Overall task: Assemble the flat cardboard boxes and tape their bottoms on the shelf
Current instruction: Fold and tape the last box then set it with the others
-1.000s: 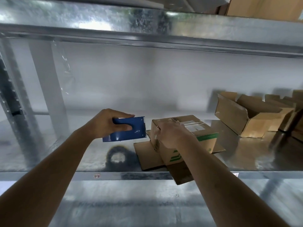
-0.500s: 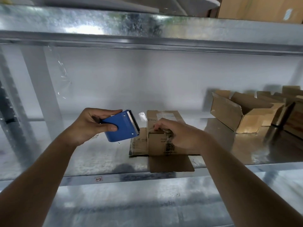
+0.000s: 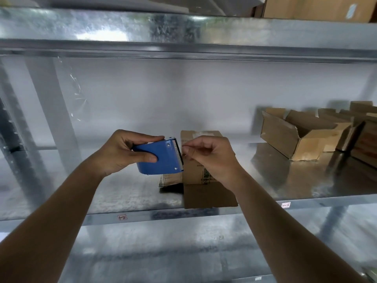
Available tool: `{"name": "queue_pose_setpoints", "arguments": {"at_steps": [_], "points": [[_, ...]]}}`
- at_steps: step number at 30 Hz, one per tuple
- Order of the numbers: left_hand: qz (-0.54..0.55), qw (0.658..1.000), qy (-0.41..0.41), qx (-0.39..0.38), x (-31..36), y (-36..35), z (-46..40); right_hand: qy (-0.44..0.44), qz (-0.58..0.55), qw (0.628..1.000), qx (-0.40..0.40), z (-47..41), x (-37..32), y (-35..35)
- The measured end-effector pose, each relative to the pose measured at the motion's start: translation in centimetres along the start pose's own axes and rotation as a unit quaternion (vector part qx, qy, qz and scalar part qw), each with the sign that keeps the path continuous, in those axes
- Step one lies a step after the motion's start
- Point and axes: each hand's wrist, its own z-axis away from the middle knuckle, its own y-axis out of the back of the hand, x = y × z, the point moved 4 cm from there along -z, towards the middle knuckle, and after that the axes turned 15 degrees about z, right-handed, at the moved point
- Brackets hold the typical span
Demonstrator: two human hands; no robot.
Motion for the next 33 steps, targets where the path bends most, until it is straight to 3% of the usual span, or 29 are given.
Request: {"name": "queue_pose_setpoints", "arguments": {"at_steps": [6,10,15,23,28,33], "points": [[-0.039,0.999,0.000,-0.024,0.5,-2.2,-0.9,-0.044,0.053,0.992,0.103,1.0,0.9,1.5],[-0.073,0.996,0.025,-0.049,1.6,-3.5,-2.2,-0.120,0.068,0.977,0.163,1.5,1.0,3.0],[-0.122,0.989,0.053,-0.058,2.9,-1.2,-2.5,-0.175,0.098,0.954,0.223,2.5,2.2,8.2],[-0.146,0.982,0.092,-0.075,1.4,-0.3,-3.0,-0.231,0.139,0.941,0.205,2.8,3.6,8.6],[-0.165,0.977,0.103,-0.087,1.4,0.8,-3.3,-0.231,0.208,0.927,0.211,2.6,4.4,11.0],[-0.154,0.980,0.103,-0.075,0.8,2.3,-2.9,-0.231,0.202,0.932,0.191,2.8,5.8,11.6]]}}
